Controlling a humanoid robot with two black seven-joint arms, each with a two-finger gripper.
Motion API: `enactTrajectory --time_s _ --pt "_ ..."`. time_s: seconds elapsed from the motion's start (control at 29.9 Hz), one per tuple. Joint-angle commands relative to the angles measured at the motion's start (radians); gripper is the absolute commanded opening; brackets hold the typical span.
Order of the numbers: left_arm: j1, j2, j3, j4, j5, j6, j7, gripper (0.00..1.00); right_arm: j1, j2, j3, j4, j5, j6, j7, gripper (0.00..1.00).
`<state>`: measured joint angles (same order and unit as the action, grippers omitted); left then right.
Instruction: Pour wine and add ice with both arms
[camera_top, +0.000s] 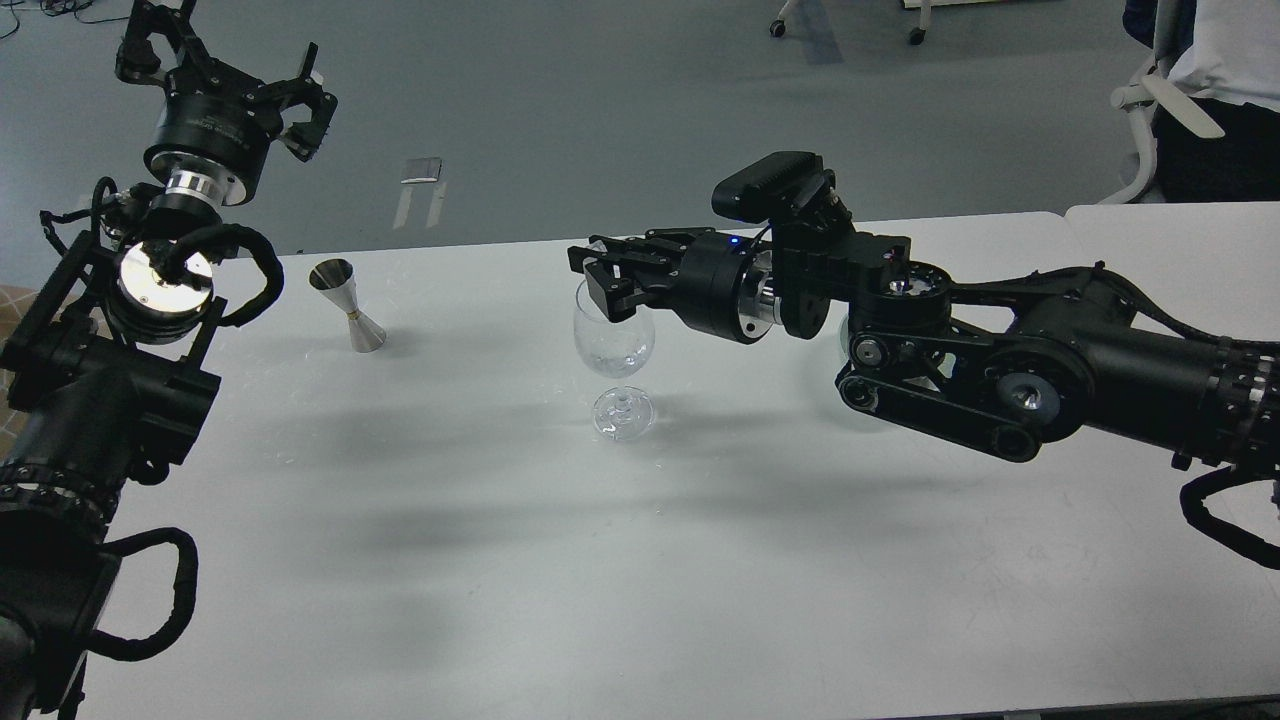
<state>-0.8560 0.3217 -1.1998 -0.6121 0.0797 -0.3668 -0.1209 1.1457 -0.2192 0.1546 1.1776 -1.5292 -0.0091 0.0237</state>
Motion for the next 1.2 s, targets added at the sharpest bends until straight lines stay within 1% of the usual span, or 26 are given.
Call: enactTrajectory --time_s 0.0,0.07,0.33,0.37,0.4,0.43,0.47,0.57,0.63,0.74,0.87,0.9,0.94,1.0,1.07,1.14,1.17 --pt "0.000 -0.003 0.000 0.000 0.000 0.000 0.000 0.97 -0.003 -0.014 0.000 0.001 0.000 -0.002 0.002 0.32" --pt "0.000 -0.003 0.000 0.000 0.000 0.002 -0.002 0.97 -0.006 -0.014 0.000 0.001 0.001 -0.002 0.002 0.35" --pt "0.000 0.000 -0.001 0.000 0.000 0.003 -0.002 0.97 -0.007 -0.014 0.006 0.002 0.003 -0.003 0.005 0.37" --pt "0.000 0.000 -0.001 0.000 0.000 0.005 -0.003 0.97 -0.007 -0.014 0.013 0.002 0.006 -0.006 0.005 0.43" --pt "0.000 0.000 -0.001 0.000 0.000 0.005 -0.003 0.97 -0.007 -0.014 0.020 0.004 0.007 -0.011 0.005 0.50" --pt "0.000 0.000 -0.001 0.000 0.000 0.006 -0.003 0.97 -0.007 -0.011 0.052 0.004 0.011 -0.014 0.005 0.74" --pt "-0.002 0.000 -0.001 0.000 0.000 0.015 0.000 0.97 -0.009 -0.005 0.106 0.002 0.012 -0.012 0.004 1.00" --pt "-0.002 0.004 0.000 0.000 0.000 0.029 0.006 0.97 -0.026 -0.002 0.233 0.005 0.015 -0.005 0.004 1.00" --pt "-0.002 0.004 0.008 -0.002 0.002 0.019 0.012 0.98 -0.052 0.009 0.322 0.005 0.015 -0.009 0.005 1.00" --pt "0.000 0.004 0.019 -0.003 0.003 0.017 0.011 0.98 -0.081 0.095 0.481 0.002 0.015 -0.015 0.005 1.00" --pt "0.002 0.002 0.020 -0.002 0.003 0.026 0.015 0.98 -0.121 0.147 0.669 -0.003 0.017 -0.015 0.005 1.00" --pt "0.000 -0.006 0.022 0.000 0.012 0.032 0.003 0.98 -0.132 0.161 0.745 -0.001 0.018 -0.017 0.005 1.00" --pt "0.000 -0.010 0.023 0.000 0.017 0.028 0.003 0.97 -0.139 0.184 0.816 -0.001 0.018 -0.011 0.002 1.00" --pt "-0.002 -0.010 0.026 0.002 0.022 0.022 0.004 0.97 -0.142 0.204 0.874 -0.009 0.020 -0.006 -0.004 1.00" --pt "-0.003 -0.003 0.037 0.002 0.028 0.016 0.001 0.97 -0.141 0.216 0.959 -0.030 0.058 -0.005 -0.007 1.00" --pt "-0.006 -0.001 0.055 0.002 0.037 0.008 0.001 0.97 -0.123 0.219 1.057 -0.128 0.233 -0.005 -0.007 1.00" --pt "-0.005 -0.001 0.057 0.002 0.037 0.003 0.000 0.97 -0.112 0.219 1.071 -0.160 0.292 -0.003 -0.007 1.00"
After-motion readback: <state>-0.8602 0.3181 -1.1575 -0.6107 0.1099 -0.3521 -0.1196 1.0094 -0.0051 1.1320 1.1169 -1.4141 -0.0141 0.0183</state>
